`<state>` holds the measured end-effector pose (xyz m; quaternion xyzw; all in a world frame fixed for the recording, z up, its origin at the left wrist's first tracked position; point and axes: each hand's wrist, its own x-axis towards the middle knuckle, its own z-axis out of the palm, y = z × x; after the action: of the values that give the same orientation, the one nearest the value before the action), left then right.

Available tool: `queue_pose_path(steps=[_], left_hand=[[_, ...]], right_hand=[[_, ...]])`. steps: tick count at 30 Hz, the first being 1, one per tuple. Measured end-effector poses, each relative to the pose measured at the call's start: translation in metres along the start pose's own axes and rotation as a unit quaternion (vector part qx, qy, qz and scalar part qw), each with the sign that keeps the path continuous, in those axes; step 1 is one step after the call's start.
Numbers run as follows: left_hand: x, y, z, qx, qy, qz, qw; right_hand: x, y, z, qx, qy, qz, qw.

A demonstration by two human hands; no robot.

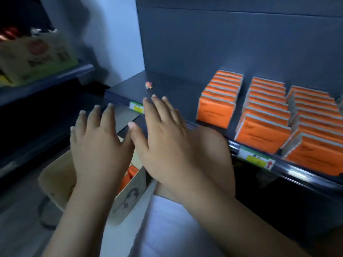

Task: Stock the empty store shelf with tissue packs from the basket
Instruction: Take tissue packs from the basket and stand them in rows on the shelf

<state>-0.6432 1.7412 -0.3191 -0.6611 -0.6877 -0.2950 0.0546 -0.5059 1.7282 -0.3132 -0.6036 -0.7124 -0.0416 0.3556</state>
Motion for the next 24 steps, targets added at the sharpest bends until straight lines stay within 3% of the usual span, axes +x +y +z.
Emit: queue_pose_path(steps=[8,15,19,24], left_hand=[[-0.036,-0.153,-0.002,0.108,-0.005,-0.186,0.977],[-0.056,-0.191,0.050,0.072,-0.090,-0.229,0.966],[-0.056,-0.204,0.091,0.043,-0.146,-0.259,0.954],[-0.054,-0.231,0.148,-0.002,-0.250,-0.327,0.911]], right_hand=[[0.004,-0.100,0.121,0.077,-0.129,-0.015,0.989],[-0.015,-0.105,0.198,0.016,-0.229,-0.033,0.973],[-0.014,-0.097,0.236,0.015,-0.351,0.058,0.934],[-0.014,-0.090,0.263,0.048,-0.477,0.161,0.863]])
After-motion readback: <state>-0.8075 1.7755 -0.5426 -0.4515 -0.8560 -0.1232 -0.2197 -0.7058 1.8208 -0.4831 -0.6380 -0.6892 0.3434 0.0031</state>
